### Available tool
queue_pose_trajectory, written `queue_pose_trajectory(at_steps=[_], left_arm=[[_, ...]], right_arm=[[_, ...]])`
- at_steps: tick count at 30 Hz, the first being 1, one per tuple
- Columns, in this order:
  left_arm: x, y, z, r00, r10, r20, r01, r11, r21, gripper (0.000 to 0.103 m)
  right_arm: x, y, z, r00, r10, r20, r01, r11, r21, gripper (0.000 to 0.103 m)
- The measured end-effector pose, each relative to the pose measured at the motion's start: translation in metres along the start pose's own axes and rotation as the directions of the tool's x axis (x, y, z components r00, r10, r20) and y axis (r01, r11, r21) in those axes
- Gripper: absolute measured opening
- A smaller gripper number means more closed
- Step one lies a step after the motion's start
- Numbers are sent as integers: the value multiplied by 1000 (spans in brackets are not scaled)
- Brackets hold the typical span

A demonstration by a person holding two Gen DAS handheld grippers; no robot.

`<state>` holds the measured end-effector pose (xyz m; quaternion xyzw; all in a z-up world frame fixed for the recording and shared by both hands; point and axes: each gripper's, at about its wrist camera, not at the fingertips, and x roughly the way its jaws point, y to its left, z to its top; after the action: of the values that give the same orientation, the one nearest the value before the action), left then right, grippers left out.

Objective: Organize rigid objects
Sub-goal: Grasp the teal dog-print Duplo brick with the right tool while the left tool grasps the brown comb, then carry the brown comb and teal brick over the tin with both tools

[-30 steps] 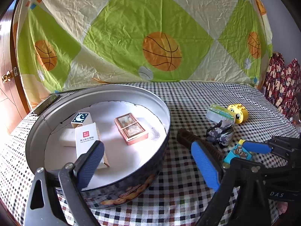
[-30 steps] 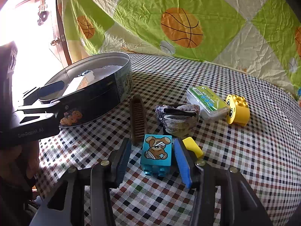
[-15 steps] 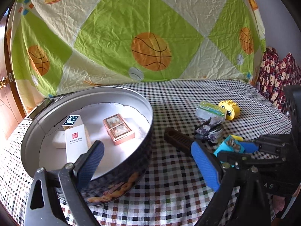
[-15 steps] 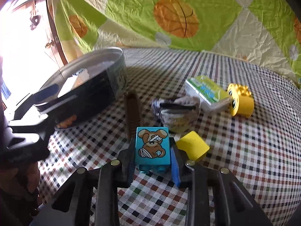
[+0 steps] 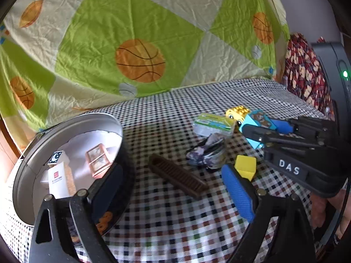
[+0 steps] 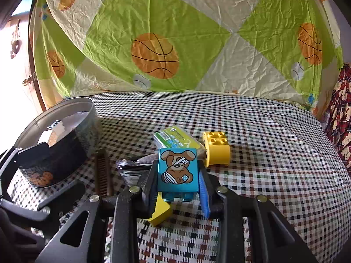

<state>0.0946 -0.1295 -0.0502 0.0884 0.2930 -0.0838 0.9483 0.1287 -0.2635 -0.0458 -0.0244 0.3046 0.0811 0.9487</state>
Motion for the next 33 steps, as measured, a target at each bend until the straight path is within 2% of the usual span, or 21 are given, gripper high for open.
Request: queue_pose_trajectory(at_steps=[7,9,13,16,17,18,20,26,33], left_arm=[[46,-3,5,987,-1,-161,-5,999,-33,79],[58,-1,6,979,-13,-205,2,999,-52,70],[78,3,6,959,-51,-278,23,994,-102,64],[83,3,8,960,-57,-274,26,993,-116,61],[84,3,8,960,-62,-273,30,992,-119,56],[82,4,8,961,-69,-269,36,991,-126,42],[79,4,7,963,-62,-262,33,993,-116,24],[69,8,6,969,-91,-228,64,990,-123,24],[46,11,8,989,-81,-122,66,990,-122,24]], right_arm=[[0,-6,-1,1000,-4,8,3,1000,25,34],[1,-8,-1,1000,3,6,-3,999,34,34],[3,-9,-1,1000,11,-5,-10,999,40,34],[2,-8,-1,1000,9,-1,-9,999,40,34],[1,-8,-1,1000,9,1,-9,999,39,34],[1,-8,-1,1000,8,4,-8,999,40,34],[0,-9,-2,1000,7,8,-8,999,47,34],[-5,-11,-2,1000,4,30,-6,998,59,34],[-11,-10,-2,998,-2,59,-2,998,59,34]])
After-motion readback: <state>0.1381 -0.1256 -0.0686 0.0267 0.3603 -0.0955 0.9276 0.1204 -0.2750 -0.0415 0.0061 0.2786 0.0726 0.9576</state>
